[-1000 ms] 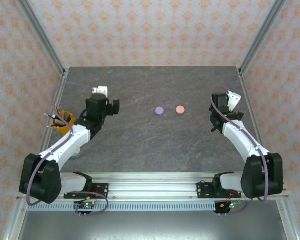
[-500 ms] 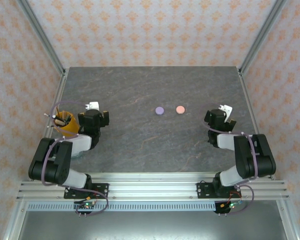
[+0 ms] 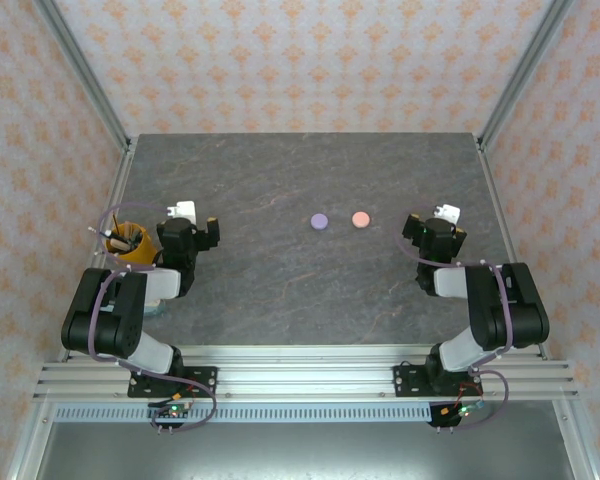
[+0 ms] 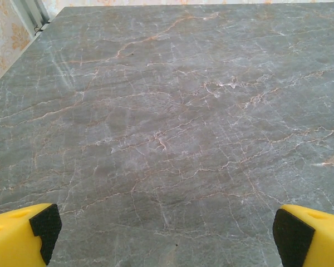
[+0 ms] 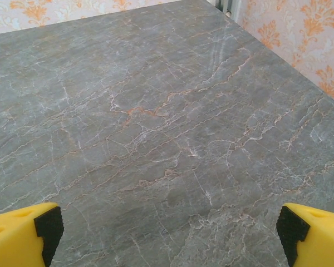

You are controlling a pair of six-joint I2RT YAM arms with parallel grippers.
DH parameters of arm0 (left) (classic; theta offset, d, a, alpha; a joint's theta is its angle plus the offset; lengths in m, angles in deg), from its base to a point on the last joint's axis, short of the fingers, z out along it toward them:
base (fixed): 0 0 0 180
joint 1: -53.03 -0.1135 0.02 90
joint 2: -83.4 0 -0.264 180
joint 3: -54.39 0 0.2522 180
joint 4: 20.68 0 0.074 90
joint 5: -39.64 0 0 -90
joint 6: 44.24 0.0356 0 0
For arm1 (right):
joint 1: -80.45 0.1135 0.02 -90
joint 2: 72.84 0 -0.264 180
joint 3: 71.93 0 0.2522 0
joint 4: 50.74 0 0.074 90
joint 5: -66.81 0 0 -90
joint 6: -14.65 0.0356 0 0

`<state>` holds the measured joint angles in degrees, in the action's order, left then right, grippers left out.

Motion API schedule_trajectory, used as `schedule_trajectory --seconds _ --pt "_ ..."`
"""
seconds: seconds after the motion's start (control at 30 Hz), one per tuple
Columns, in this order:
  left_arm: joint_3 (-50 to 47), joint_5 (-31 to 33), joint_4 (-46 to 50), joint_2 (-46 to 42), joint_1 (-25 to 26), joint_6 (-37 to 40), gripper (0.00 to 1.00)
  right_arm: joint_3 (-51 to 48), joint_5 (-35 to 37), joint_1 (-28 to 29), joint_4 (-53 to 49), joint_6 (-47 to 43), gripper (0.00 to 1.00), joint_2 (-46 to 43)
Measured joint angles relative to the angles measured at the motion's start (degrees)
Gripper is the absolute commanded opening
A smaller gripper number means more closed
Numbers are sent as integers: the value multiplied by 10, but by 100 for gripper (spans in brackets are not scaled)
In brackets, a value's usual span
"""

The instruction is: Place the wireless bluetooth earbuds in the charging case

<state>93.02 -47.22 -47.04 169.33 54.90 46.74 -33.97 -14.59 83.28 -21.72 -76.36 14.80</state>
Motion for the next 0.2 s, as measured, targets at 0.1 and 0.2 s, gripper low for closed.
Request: schedule_trajectory --seconds 0.1,0.2 --pt "0 -2 -2 0 0 0 100 0 -9 -3 0 0 100 0" --pt "0 -2 -3 0 0 0 100 0 -12 -4 0 0 99 0"
